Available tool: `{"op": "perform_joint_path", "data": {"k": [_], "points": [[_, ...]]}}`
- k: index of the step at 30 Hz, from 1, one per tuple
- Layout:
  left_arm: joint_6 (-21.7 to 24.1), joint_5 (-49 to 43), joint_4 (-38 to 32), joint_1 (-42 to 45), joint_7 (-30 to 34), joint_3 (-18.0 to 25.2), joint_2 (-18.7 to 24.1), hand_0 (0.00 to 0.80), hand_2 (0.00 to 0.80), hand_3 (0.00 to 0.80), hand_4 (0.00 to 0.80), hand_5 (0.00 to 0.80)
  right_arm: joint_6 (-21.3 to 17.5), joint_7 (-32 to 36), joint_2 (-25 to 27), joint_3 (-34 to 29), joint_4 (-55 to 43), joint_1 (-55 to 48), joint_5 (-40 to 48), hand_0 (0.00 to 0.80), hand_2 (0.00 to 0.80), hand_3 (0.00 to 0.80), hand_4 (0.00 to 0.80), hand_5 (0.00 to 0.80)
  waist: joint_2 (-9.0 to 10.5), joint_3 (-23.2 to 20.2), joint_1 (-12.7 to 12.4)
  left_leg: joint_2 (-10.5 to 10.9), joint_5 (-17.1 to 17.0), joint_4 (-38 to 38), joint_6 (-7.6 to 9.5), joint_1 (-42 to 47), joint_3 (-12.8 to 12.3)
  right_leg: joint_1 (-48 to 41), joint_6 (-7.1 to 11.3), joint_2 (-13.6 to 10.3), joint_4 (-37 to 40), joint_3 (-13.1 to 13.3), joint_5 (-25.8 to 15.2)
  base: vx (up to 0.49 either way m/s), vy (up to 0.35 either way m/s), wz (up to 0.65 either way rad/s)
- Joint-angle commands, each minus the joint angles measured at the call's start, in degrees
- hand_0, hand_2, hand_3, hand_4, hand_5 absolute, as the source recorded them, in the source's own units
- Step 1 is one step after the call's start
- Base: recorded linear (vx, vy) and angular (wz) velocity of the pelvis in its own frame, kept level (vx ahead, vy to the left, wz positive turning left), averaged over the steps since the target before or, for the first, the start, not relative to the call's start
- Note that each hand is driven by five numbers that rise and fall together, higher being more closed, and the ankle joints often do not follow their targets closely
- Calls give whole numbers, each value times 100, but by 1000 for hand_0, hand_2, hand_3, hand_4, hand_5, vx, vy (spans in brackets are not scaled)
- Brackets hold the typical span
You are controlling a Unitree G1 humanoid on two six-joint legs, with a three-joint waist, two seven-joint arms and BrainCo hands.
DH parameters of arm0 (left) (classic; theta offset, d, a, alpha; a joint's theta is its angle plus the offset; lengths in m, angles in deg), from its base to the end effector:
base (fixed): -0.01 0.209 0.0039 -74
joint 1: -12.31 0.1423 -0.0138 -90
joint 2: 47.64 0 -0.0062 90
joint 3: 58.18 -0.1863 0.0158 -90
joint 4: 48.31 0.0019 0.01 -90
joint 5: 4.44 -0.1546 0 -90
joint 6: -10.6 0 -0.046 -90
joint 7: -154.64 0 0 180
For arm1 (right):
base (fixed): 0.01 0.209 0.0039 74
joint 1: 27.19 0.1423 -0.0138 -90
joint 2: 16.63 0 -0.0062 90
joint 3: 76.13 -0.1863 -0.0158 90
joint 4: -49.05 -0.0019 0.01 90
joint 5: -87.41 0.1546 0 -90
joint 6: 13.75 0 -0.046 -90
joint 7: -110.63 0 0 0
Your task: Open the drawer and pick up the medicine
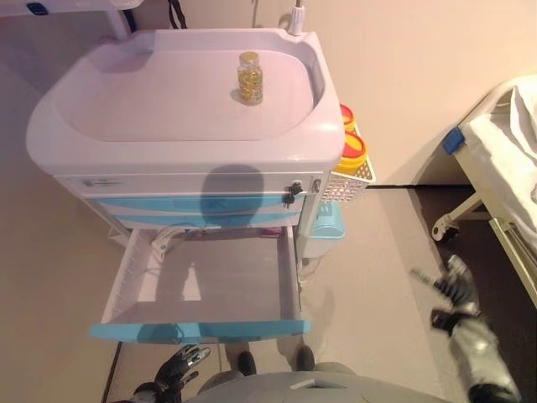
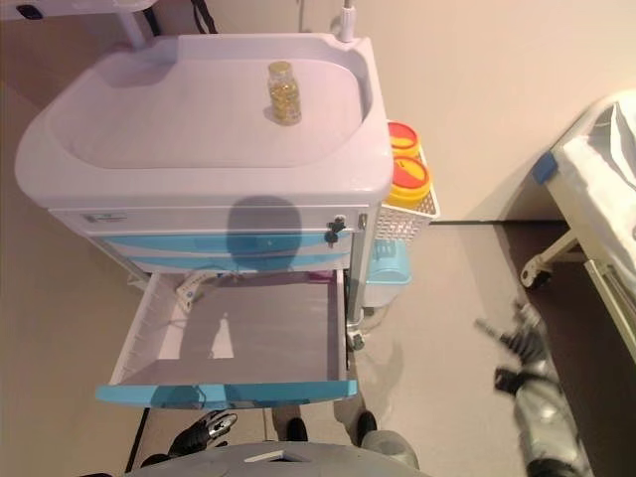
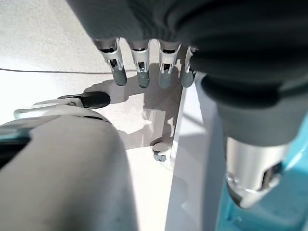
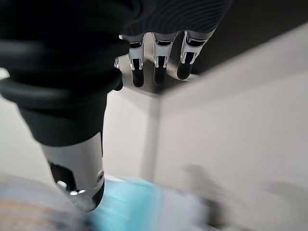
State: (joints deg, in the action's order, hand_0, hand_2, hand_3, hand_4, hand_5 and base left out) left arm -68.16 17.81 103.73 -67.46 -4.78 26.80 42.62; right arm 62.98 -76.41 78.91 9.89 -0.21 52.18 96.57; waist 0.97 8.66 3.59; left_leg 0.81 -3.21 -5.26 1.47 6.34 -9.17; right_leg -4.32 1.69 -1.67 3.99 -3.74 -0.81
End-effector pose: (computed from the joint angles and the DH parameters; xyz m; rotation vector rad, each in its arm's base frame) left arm 0.0432 0.2479 -0.1261 -0.1970 0.9994 0.0047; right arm 0.1074 -0.2834 -0.0754 -0.2566 0.6092 -0.3783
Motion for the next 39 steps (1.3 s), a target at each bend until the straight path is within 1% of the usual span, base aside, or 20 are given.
{"op": "perform_joint_path", "data": {"k": [1,4,7,9,11,12,13,15,18,20,23,24,26,28,30,32,34,37,38,39], "points": [[442,-202,333,-244,98,158,-19,0,0,0,0,0,-608,84,19,281,450,312,-736,0,0,0,0,0,22,79,-1,232,851,242,77,68,198,202,373,-169,-586,-267,191,24,-6,-7],[730,-69,441,-324,112,85,-31,0,0,0,0,0,-787,92,-144,573,1242,274,-1037,0,0,0,0,0,-64,197,-14,249,848,326,118,-20,222,306,342,-196,-755,-374,253,22,36,-6],[905,165,331,-457,49,-58,-47,0,0,0,0,0,-806,-80,-236,748,1585,313,-1080,0,0,0,0,0,-175,395,11,276,879,606,180,-273,246,561,271,-224,-1080,-389,365,-20,122,-9],[1007,291,124,-636,-122,-232,-34,0,0,0,0,0,-827,-241,-192,856,1682,444,-1199,0,0,0,0,0,-250,663,37,294,908,969,219,-633,237,890,197,-255,-1432,-405,463,-173,149,-8],[1090,317,-165,-817,-333,-381,17,0,0,0,0,0,-909,-303,-70,999,1576,576,-1254,0,0,0,0,0,-282,974,54,323,968,1399,246,-1025,223,1210,129,-296,-1794,-407,557,-207,137,-12],[1153,281,-322,-883,-436,-457,61,0,0,0,0,0,-908,-317,15,1084,1467,639,-1311,0,0,0,0,0,-293,1115,58,324,1001,1587,257,-1196,209,1363,95,-314,-1992,-409,615,-121,111,-12],[1177,283,-385,-911,-497,-494,83,0,0,0,0,0,-900,-317,59,1122,1423,673,-1343,0,0,0,0,0,-297,1164,57,322,1016,1667,262,-1276,201,1442,80,-321,-2085,-409,645,-113,104,-11],[1146,134,-828,-1056,-807,-655,226,0,0,0,0,0,-857,-395,260,1308,1188,838,-1241,0,0,0,0,0,-299,1418,44,331,1068,2105,310,-1723,195,1894,-3,-325,-2586,-388,757,-127,79,-1],[1062,-125,-1231,-1181,-1089,-789,446,0,0,0,0,0,-821,-397,500,1384,951,907,-1091,0,0,0,0,0,-314,1549,49,349,1128,2476,335,-2095,185,2264,-95,-294,-2983,-339,888,-41,59,8],[1025,-285,-1472,-1271,-1164,-888,597,0,0,0,0,0,-760,-338,643,1395,776,899,-1044,0,0,0,0,0,-320,1594,83,348,1184,2720,342,-2320,149,2488,-145,-284,-3196,-310,946,3,68,3],[825,-547,-1775,-1431,-1311,-915,829,0,0,0,0,0,-666,-213,827,1327,550,793,-1010,0,0,0,0,0,-329,1620,170,340,1293,3082,348,-2595,106,2768,-204,-270,-3490,-248,1027,67,98,-7],[757,-604,-1811,-1496,-1334,-911,917,0,0,0,0,0,-673,-187,869,1313,519,751,-1037,0,0,0,0,0,-326,1635,205,345,1481,3226,321,-2584,135,2779,-172,-264,-3644,-187,1200,130,88,-13],[621,-802,-1826,-1710,-1351,-855,1171,0,0,0,0,0,-638,-122,961,1281,394,670,-1079,0,0,0,0,0,-298,1647,291,328,1594,3496,334,-2736,100,2929,-194,-255,-3800,-121,1234,116,86,-16],[348,-798,-1851,-2019,-1296,-780,1513,0,0,0,0,0,-563,-16,1061,1247,226,576,-1097,0,0,0,0,0,-260,1652,409,311,1700,3745,352,-2884,62,3084,-208,-235,-3932,-38,1249,82,90,-18],[-42,-792,-1812,-2450,-1273,-684,1871,0,0,0,0,0,-509,81,1161,1200,70,439,-1177,0,0,0,0,0,-212,1634,565,284,1796,3959,373,-2988,-1,3202,-208,-215,-4033,54,1251,114,107,-19],[-347,-754,-1666,-2893,-1217,-574,2212,0,0,0,0,0,-525,153,1242,1174,16,356,-1229,0,0,0,0,0,-170,1626,698,248,1858,4129,386,-3087,-65,3311,-208,-191,-4103,136,1239,97,95,-22],[-583,-673,-1331,-3464,-1185,-517,2587,0,0,0,0,0,-618,206,1358,1167,58,304,-1220,0,0,0,0,0,-129,1626,865,211,1911,4288,397,-3197,-137,3432,-220,-153,-4151,247,1219,84,91,-29],[-706,-675,-923,-4106,-1416,-483,2881,0,0,0,0,0,-728,147,1443,1212,173,285,-1187,0,0,0,0,0,-82,1609,1028,178,1959,4449,408,-3343,-192,3590,-233,-76,-4164,387,1169,67,68,-14],[-661,-686,-781,-4299,-1682,-458,2949,0,0,0,0,0,-787,114,1454,1239,227,279,-1194,0,0,0,0,0,-65,1603,1076,175,1975,4495,415,-3385,-199,3636,-238,-42,-4165,438,1152,50,39,-11],[-648,-690,-755,-4331,-1712,-459,2960,0,0,0,0,0,-798,107,1453,1243,236,280,-1197,0,0,0,0,0,-62,1602,1079,174,1978,4503,416,-3393,-200,3644,-237,-38,-4167,446,1151,50,26,-16]]}}
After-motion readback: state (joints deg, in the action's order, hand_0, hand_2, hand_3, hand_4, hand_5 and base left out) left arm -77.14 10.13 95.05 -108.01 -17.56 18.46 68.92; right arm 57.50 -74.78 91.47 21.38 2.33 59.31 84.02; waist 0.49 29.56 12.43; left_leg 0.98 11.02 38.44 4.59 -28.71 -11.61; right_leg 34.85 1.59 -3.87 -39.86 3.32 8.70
